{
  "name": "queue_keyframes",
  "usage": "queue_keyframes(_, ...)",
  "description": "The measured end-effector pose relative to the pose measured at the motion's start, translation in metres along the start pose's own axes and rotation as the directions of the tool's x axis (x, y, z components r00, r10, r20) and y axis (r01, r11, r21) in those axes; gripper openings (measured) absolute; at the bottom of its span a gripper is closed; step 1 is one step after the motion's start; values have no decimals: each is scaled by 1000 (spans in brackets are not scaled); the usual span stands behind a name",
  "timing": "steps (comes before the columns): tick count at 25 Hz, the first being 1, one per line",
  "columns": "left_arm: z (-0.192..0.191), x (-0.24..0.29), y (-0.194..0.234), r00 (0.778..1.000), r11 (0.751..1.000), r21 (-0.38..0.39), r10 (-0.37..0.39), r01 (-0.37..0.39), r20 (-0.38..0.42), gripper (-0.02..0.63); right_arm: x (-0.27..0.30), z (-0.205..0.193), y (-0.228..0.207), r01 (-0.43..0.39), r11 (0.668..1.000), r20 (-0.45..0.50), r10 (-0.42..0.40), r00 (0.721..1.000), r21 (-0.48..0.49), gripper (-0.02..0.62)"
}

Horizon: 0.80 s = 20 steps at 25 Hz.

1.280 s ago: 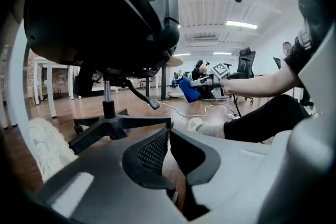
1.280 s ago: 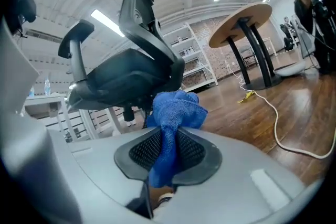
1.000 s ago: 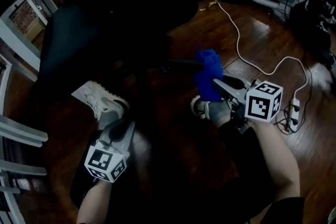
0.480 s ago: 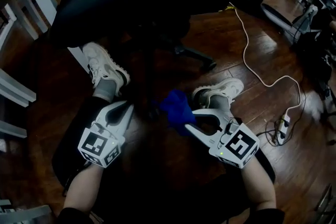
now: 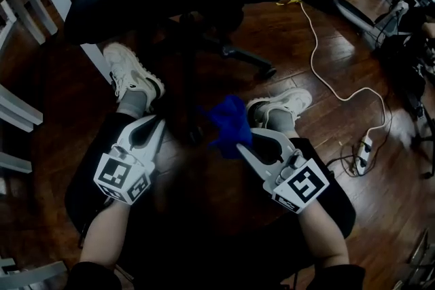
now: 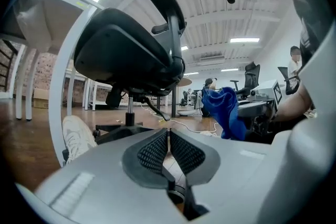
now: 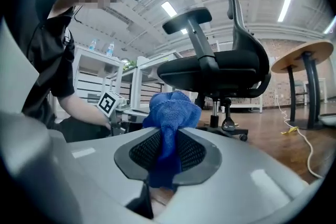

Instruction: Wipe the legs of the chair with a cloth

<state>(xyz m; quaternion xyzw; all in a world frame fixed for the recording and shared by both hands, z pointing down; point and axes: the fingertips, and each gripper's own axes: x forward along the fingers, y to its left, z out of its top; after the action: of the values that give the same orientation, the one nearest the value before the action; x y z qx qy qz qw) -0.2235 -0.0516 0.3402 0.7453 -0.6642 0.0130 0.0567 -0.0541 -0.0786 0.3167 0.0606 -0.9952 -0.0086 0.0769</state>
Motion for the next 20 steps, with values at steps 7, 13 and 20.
queue_keyframes(7,1,2,-1,1000,999,-41,-14,15,8,12,-1,-4,-12,46,999,15,-47,999,21,89)
queue_keyframes(13,-6,4,-25,997,995,68,-78,79,-15,12,1,-19,-19,77,997,-11,-77,997,25,89)
queue_keyframes(20,-6,7,-29,994,994,-14,-108,107,-16,12,5,-28,-20,75,996,-43,-73,996,46,86)
